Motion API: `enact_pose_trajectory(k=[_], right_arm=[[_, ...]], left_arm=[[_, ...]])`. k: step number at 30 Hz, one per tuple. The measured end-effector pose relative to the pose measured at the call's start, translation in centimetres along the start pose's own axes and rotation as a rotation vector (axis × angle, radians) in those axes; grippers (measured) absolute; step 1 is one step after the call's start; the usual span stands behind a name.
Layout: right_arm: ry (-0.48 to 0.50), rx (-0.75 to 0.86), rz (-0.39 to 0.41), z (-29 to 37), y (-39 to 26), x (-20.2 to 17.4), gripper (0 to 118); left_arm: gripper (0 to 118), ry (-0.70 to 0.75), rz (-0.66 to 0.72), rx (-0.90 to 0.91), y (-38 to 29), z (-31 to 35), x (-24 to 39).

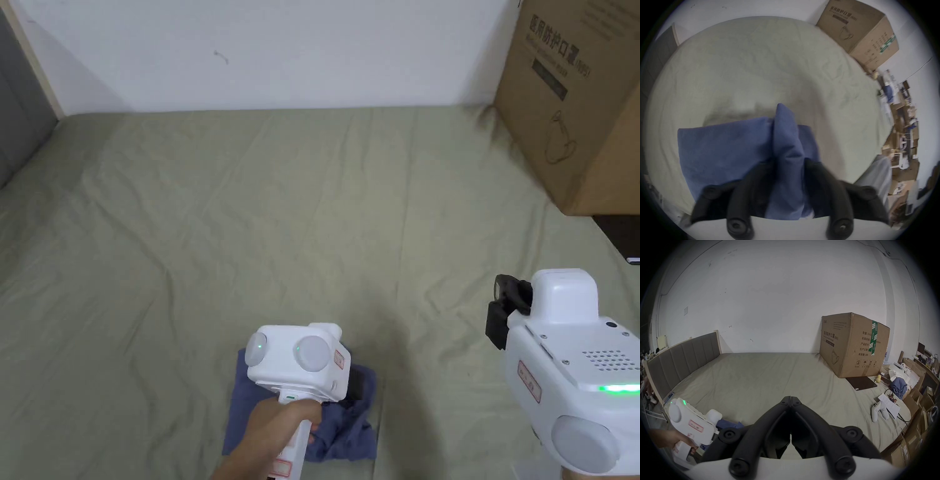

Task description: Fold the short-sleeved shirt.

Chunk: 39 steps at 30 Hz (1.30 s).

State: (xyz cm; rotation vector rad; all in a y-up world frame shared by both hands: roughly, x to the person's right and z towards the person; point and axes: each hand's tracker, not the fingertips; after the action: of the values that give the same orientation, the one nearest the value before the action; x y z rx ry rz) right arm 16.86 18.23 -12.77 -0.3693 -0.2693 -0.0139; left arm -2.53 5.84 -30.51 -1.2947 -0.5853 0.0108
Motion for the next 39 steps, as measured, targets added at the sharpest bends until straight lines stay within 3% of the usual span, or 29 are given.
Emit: enact_pose_trajectory(k=[1, 2, 3, 4, 6, 12, 13, 15, 16, 17, 18, 23, 24, 27, 28, 39], right_arm=[[0.001, 0.001, 0.0, 0.0, 0.0, -0.1, 0], [0.004, 0.001, 0.0, 0.0, 0.1, -0.2, 0], [0.006, 0.0, 0.001, -0.1, 0.1, -0.3, 0], [0.009, 0.002, 0.001, -0.1, 0.2, -0.4, 0], [0.014, 0.007, 0.001, 0.0, 0.4, -0.6, 0], [0.03, 0.016, -0.001, 0.1, 0.7, -1.1, 0], [0.032, 0.016, -0.002, 0.1, 0.7, -1.2, 0], [0.036, 0.017, 0.0, 0.1, 0.7, -1.3, 0], [0.036, 0.016, 0.001, 0.1, 0.7, -1.4, 0], [0.037, 0.015, 0.002, 0.2, 0.6, -1.4, 0], [0.038, 0.013, 0.001, 0.1, 0.6, -1.4, 0], [0.038, 0.006, 0.003, 0.0, 0.4, -1.3, 0], [0.037, 0.005, 0.004, 0.0, 0.4, -1.2, 0], [0.034, 0.002, 0.004, -0.2, 0.4, -1.0, 0], [0.033, 0.001, 0.004, -0.2, 0.4, -0.9, 0], [-0.001, -0.024, -0.005, -0.9, -0.1, 0.9, 0]], left_arm=[[48, -0.074, 0.014, 0.02, -0.1, 0.8, -0.3], [78, -0.141, 0.027, 0.047, -0.1, 1.8, -0.5], [96, -0.179, 0.038, 0.082, -0.3, 2.9, -0.6], [105, -0.189, 0.038, 0.127, -0.4, 4.0, -0.7], [106, -0.195, 0.016, 0.231, -0.7, 6.7, -1.0], [104, -0.007, -0.054, 0.469, -2.1, 11.0, -3.4], [102, 0.022, -0.053, 0.498, -2.4, 11.2, -3.9], [76, 0.069, -0.045, 0.562, -3.2, 11.3, -5.0], [55, 0.081, -0.042, 0.574, -3.5, 11.3, -5.4], [22, 0.087, -0.03, 0.57, -3.7, 11.0, -5.9], [3, 0.088, -0.015, 0.566, -3.8, 10.5, -6.4], [0, -0.004, 0.061, 0.498, -4.7, 7.8, -7.8], [0, 0.05, 0.051, 0.491, -5.1, 7.3, -7.8], [0, 0.035, 0.046, 0.465, -5.5, 6.0, -6.7], [0, -0.032, 0.053, 0.479, -5.6, 5.5, -6.1], [0, -0.039, -0.069, 0.354, -6.2, -1.0, -0.8]])
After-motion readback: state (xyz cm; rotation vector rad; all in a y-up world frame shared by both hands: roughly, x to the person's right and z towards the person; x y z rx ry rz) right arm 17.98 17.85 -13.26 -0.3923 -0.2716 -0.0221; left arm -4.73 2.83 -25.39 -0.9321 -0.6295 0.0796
